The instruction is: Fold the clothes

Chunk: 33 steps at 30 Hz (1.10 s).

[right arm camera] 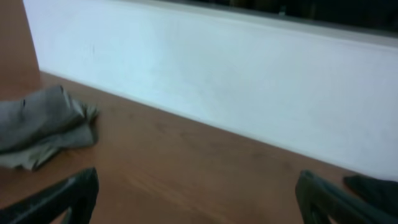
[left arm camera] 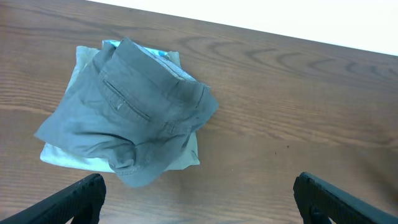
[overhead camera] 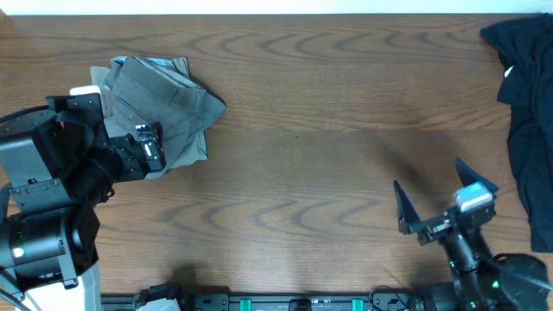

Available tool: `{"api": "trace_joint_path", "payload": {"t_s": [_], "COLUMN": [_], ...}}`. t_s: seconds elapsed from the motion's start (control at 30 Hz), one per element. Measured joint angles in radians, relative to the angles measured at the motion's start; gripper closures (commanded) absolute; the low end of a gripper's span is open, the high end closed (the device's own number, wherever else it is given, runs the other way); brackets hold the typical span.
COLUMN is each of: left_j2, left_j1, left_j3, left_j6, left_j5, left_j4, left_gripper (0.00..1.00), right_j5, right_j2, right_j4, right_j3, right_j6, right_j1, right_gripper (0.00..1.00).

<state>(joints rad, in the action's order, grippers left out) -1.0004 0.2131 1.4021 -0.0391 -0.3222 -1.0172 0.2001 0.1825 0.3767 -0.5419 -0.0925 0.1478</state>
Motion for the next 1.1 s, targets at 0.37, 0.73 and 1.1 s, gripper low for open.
{"api": "trace_joint_path", "payload": {"t_s": [0.37, 0.73, 1.1], "left_j2": [0.000, 0.000, 0.000], "left_j1": [0.000, 0.000, 0.000], "left_j3": [0.000, 0.000, 0.000], "left_j6": [0.000, 0.000, 0.000], "left_j5": [0.000, 0.000, 0.000], "left_j4": [0.000, 0.000, 0.000], "left_gripper": [0.02, 0.02, 0.02], "right_j5": [0.000, 0.002, 0.005], "right_j2": [-0.166, -0.166, -0.165], "right_j4": [-0.192, -0.248, -0.259], "right_j3": [0.337, 0.500, 0.502], "right_j6": [0.000, 0.000, 0.000], "right_j1": [0.000, 0.000, 0.000], "right_gripper": [0.01, 0.01, 0.01]}}
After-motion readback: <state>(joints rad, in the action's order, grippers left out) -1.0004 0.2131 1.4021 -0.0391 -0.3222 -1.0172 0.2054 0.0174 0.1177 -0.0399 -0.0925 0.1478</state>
